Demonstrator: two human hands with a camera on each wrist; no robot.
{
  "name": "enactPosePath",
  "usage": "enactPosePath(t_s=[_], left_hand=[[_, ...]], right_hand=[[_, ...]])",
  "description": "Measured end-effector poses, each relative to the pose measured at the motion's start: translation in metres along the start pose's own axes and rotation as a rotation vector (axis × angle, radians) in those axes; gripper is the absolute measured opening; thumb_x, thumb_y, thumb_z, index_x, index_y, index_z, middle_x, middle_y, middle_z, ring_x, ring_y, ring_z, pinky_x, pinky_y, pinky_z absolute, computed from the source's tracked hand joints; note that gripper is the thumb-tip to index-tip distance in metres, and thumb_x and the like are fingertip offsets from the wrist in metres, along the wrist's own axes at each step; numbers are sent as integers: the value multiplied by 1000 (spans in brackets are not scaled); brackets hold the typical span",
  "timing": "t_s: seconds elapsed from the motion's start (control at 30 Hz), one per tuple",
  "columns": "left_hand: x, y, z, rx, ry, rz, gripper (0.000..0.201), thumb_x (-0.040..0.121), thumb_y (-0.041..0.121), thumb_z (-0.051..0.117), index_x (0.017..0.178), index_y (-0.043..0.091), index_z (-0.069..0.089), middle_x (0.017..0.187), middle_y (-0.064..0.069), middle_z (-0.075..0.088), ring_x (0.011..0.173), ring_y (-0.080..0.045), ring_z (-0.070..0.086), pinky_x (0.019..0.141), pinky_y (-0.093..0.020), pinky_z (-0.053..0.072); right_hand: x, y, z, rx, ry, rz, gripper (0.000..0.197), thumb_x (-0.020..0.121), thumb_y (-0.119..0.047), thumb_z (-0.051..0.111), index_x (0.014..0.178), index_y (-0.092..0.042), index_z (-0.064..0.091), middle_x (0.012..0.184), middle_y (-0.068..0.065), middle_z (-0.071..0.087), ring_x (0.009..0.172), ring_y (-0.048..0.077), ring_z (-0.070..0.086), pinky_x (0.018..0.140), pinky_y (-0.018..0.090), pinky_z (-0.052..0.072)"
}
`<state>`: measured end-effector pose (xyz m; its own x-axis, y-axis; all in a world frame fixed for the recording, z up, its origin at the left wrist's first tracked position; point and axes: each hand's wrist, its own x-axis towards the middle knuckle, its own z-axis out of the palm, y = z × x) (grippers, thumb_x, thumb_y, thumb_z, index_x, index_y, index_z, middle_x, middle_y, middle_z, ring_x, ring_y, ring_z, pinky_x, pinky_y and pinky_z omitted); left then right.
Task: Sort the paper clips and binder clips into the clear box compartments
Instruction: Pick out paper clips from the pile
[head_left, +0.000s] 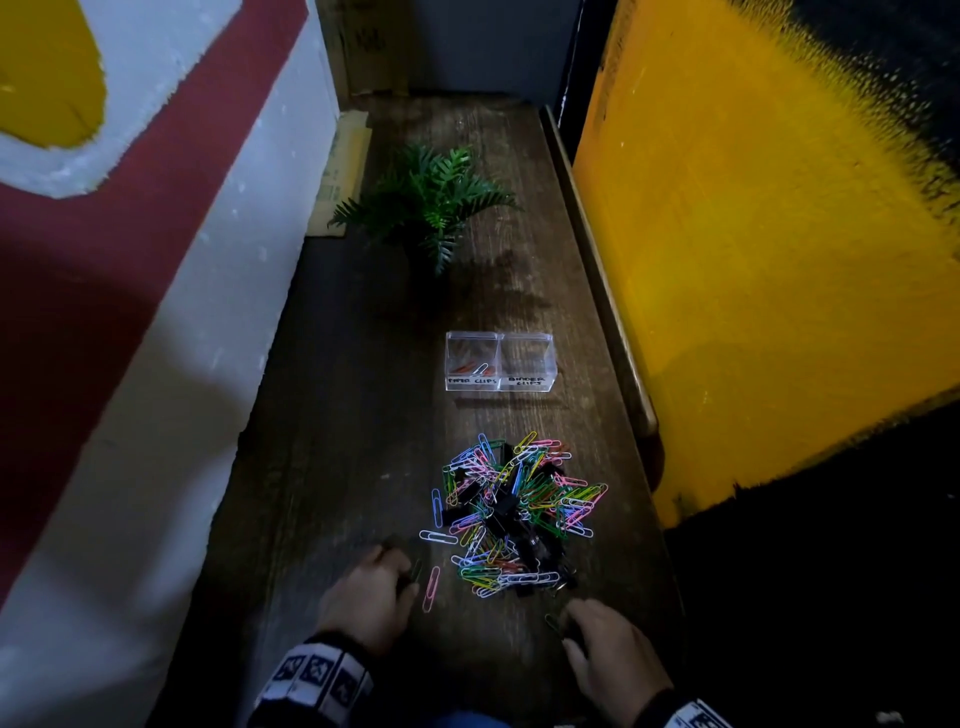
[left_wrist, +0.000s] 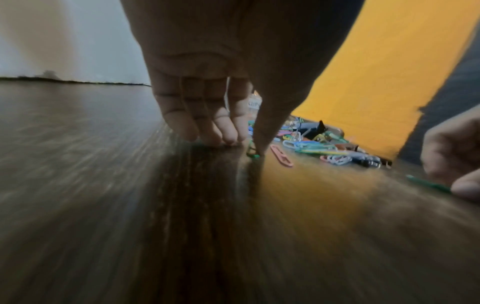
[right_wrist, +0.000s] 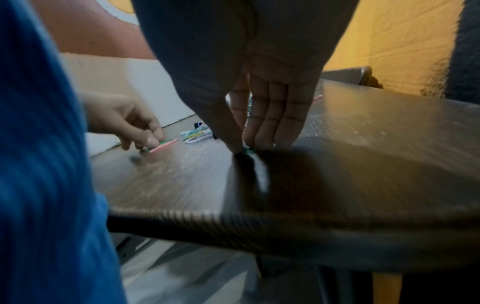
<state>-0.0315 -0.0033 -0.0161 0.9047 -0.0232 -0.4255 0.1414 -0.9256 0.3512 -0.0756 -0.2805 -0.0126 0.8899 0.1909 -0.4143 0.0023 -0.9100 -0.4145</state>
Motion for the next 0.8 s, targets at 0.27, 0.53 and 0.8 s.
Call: enactPosePath(t_s=[0.27,0.53,0.8], left_hand=[[8,8,-3,5,-80,-47,10,90,29,45,91,25,54,103,3,63,96,-18,63,80,-30,49],[-6,6,1,-177,-2,-30,18,87,29,52,91,38,37,75,1,66,74,-21,65,68,-31,52],[-8,22,6,4,-64,25,27,90,48,45,110,33,56,118,9,53,106,-19,60,85,-31,47]], right_hand=[[4,-2,-6,52,-42,78,23,81,-20,54,102,-30,55,91,-16,46,85,5,50,80,20,41],[2,0,-4,52,-52,54,30,78,-19,44,106,-25,51,97,-7,54,99,17,57,81,27,41],[-3,4,-6,90,-17,39,30,72,-21,43,100,-31,46,89,-4,50,88,21,58,75,27,44]])
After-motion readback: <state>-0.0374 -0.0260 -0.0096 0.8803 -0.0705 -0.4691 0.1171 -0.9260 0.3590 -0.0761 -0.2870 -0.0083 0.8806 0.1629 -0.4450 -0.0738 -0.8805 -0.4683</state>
